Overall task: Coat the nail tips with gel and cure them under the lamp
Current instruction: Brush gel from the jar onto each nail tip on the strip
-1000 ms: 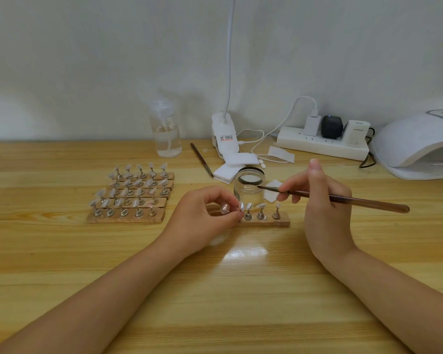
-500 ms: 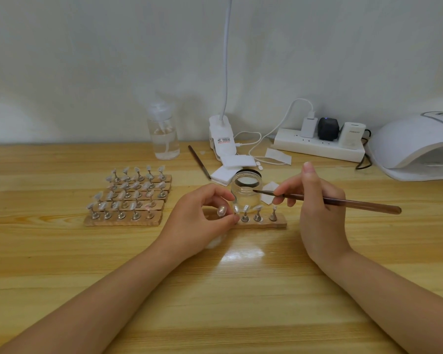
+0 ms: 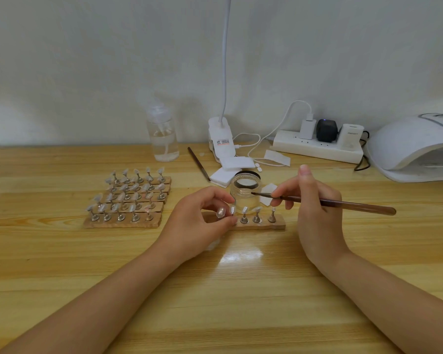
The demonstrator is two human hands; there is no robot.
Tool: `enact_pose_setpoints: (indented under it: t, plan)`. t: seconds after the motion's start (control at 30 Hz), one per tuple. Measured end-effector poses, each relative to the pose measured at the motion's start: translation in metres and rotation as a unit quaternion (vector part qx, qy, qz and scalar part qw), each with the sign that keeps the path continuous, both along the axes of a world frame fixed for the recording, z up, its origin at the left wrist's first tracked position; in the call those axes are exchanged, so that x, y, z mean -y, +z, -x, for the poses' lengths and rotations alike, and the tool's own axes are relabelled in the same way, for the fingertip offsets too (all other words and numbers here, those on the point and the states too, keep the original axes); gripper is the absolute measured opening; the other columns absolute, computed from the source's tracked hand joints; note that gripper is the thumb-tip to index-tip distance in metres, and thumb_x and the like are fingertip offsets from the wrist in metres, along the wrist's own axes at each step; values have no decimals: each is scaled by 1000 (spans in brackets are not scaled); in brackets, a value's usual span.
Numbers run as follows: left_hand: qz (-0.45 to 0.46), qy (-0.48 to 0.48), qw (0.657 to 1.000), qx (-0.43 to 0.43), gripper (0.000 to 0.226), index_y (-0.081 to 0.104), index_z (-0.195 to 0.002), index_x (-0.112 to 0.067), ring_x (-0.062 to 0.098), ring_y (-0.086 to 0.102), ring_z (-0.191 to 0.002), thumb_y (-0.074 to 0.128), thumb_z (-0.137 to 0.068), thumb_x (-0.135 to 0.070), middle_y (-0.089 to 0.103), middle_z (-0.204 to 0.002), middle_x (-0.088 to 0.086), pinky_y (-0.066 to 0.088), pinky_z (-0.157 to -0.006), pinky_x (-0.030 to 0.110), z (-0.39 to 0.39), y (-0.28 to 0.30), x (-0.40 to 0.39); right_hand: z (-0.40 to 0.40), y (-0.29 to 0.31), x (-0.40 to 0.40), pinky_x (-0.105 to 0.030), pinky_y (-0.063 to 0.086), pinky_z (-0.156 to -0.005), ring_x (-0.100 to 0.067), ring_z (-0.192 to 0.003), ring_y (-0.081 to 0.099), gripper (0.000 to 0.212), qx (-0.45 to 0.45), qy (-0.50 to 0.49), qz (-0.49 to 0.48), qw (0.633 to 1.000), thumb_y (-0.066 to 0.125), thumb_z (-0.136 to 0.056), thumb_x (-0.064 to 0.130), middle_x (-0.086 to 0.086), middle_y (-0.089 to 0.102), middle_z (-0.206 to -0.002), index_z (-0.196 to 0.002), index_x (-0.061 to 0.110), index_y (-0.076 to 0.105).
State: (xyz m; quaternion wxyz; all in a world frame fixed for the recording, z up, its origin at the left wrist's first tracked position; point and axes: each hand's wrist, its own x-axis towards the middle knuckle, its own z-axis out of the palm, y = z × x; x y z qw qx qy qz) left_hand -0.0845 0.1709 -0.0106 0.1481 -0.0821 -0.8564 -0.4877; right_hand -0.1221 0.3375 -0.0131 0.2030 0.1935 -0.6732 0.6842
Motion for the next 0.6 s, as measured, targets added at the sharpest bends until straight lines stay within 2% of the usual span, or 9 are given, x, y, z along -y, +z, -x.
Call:
enact_pose_setpoints:
  t: [0.07,0.17,0.27,0.43,0.6]
  plan:
    - [-3,0,1000,1,29,59,-86,-30,-5,59,-78,76,-71,-12,66,-77,2,33,-72,-4,0,0,0,0,1,0,-8,40,-56,2,-53,55,46,5,2,2,1000,34,-92,30,7,62,-53,-57,16,61]
    - [1,-3,1000,8,33,58,-87,-35,-7,58,-82,79,-67,-20,65,-80,-10,36,-72,-2,0,0,0,-1,2,0,-8,40,-56,2,-53,55,46,12,6,9,1000,34,-90,31,6,62,-52,-56,15,62]
    - [8,-6,1000,25,36,57,-88,-38,-10,57,-86,79,-66,-22,66,-84,-15,36,-72,-2,0,-1,0,-1,1,0,-8,40,-56,2,-54,55,45,8,5,3,1000,38,-94,27,6,62,-52,-57,15,62]
    - [-1,-8,999,42,34,57,-88,-33,-11,57,-80,78,-68,-14,69,-83,-10,35,-68,-2,1,1,1,-1,0,-1,-8,39,-57,2,-54,55,48,3,1,-2,1000,35,-97,22,7,62,-53,-57,16,61]
    - [14,-43,997,68,30,59,-88,-30,-4,57,-79,77,-70,-13,67,-86,-7,37,-68,0,1,6,6,-2,2,0,-8,39,-56,2,-53,55,46,8,1,6,1000,34,-91,30,6,62,-52,-56,16,61]
